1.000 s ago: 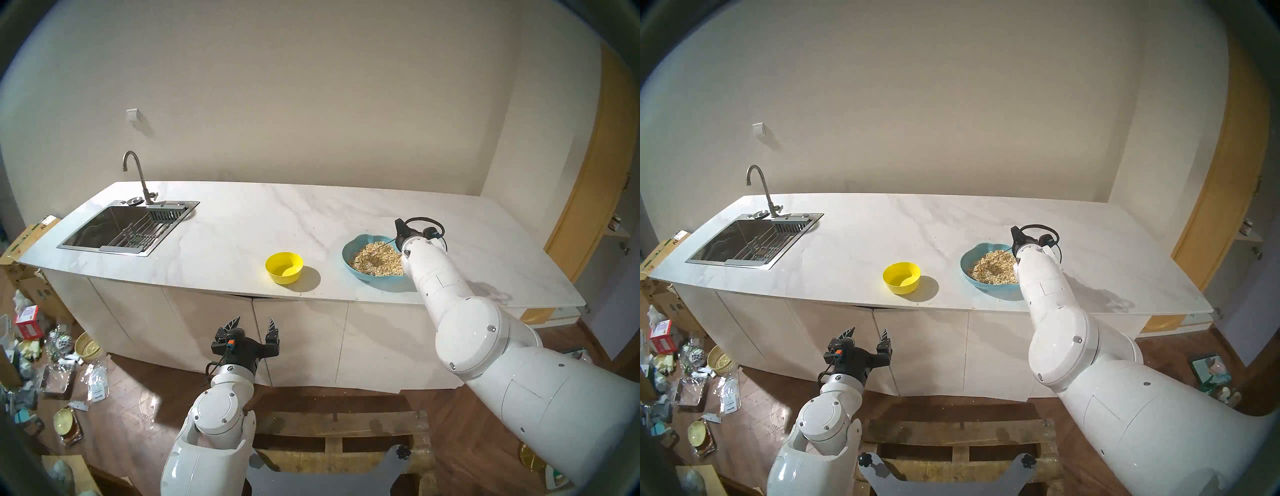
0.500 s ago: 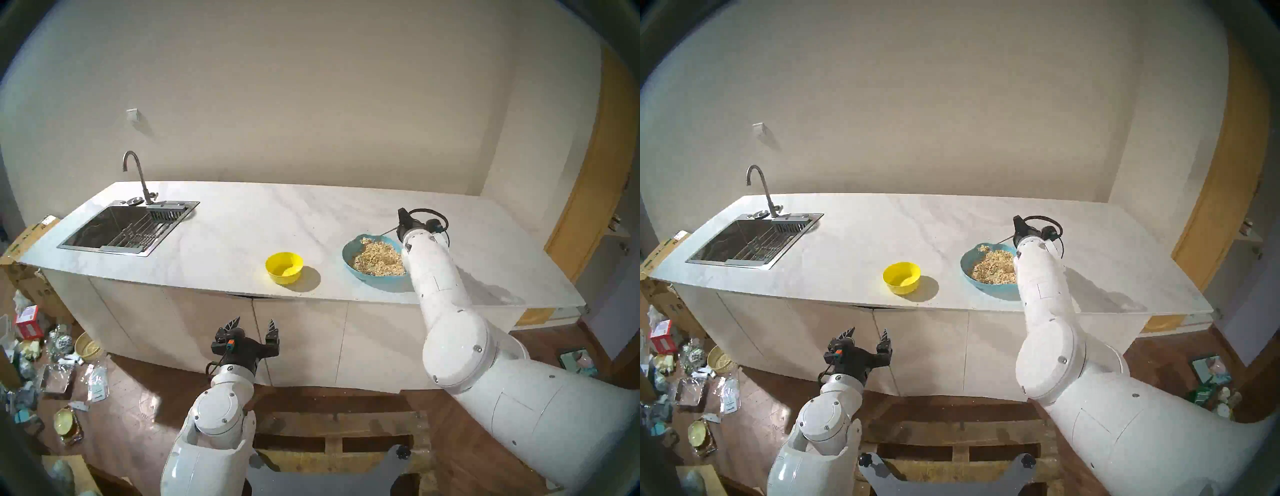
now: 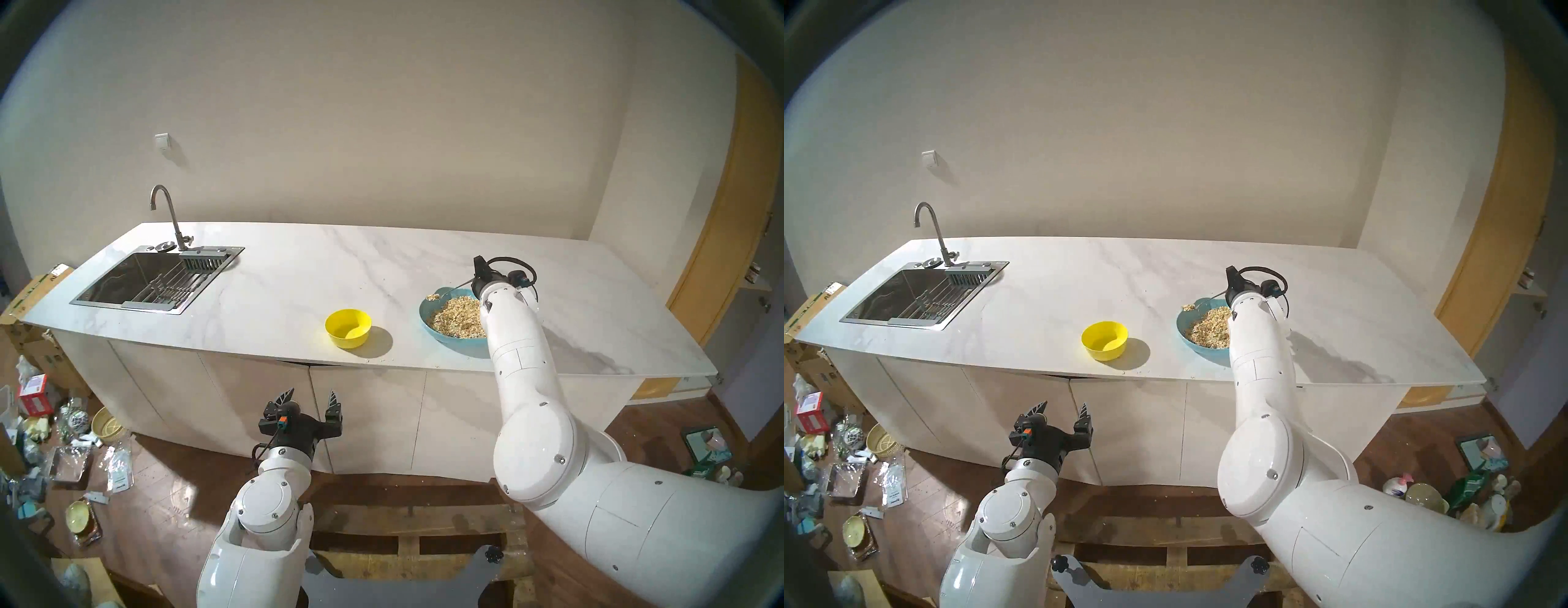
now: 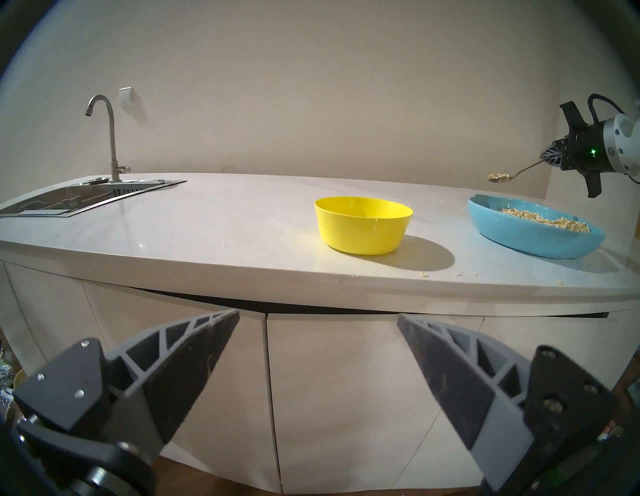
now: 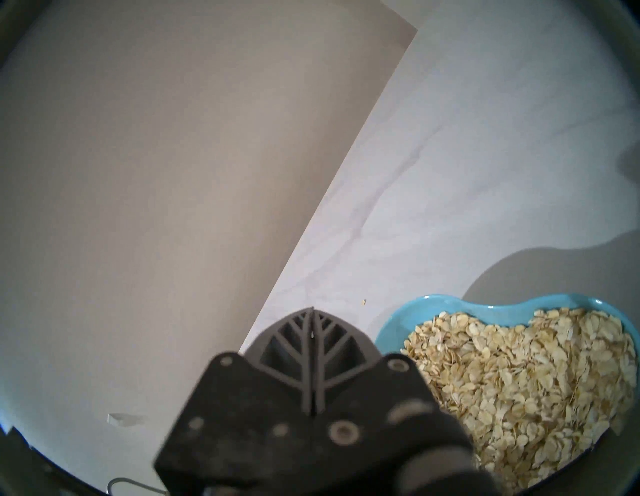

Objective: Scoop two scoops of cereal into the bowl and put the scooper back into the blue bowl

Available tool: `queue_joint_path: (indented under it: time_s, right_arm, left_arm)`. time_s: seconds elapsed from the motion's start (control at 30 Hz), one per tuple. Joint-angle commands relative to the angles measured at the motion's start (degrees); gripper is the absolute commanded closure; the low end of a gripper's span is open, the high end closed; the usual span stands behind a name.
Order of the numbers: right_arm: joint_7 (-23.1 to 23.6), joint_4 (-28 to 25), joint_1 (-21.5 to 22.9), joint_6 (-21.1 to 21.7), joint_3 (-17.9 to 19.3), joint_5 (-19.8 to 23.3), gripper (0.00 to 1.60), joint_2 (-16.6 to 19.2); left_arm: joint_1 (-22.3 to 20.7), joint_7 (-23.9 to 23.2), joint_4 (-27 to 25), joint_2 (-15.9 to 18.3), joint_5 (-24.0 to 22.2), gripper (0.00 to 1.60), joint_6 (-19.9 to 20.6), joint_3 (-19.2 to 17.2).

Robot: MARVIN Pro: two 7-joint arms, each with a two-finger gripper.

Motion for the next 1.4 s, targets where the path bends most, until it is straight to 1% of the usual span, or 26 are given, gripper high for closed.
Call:
queue_joint_path:
  time_s: [0.0,0.23,0.47,0.7,1.1,1.37]
  right_arm:
    - [0.34,-2.18,0.96,0.46,-0.62,0.25,1.6,-1.28]
    - [0.13,-2.2,0.75,0.36,-0.97,0.36,1.6,-2.04]
    - [-0.02,-2.95,0.19,0.55,-1.73,0.53,1.6,-3.62]
    - [0.53,-4.78,-1.09,1.32,-3.22,0.73,1.6,-5.82]
    - [0.37,-7.03,-2.4,2.29,-5.3,0.63,1.6,-7.94]
    - [0.33,-6.92,-3.2,2.62,-6.61,0.43,1.6,-8.99]
  left_arm:
    - [-0.32,-0.23,-1.5,0.0,-0.14,0.0,-0.34,0.11]
    - [-0.32,-0.22,-1.49,0.0,-0.14,0.0,-0.34,0.11]
    - [-0.33,-0.22,-1.48,-0.01,-0.13,0.0,-0.35,0.11]
    - [-0.34,-0.21,-1.45,-0.01,-0.12,0.0,-0.36,0.11]
    - [-0.34,-0.21,-1.46,-0.01,-0.13,0.0,-0.35,0.11]
    - [-0.33,-0.22,-1.49,0.0,-0.14,0.0,-0.34,0.11]
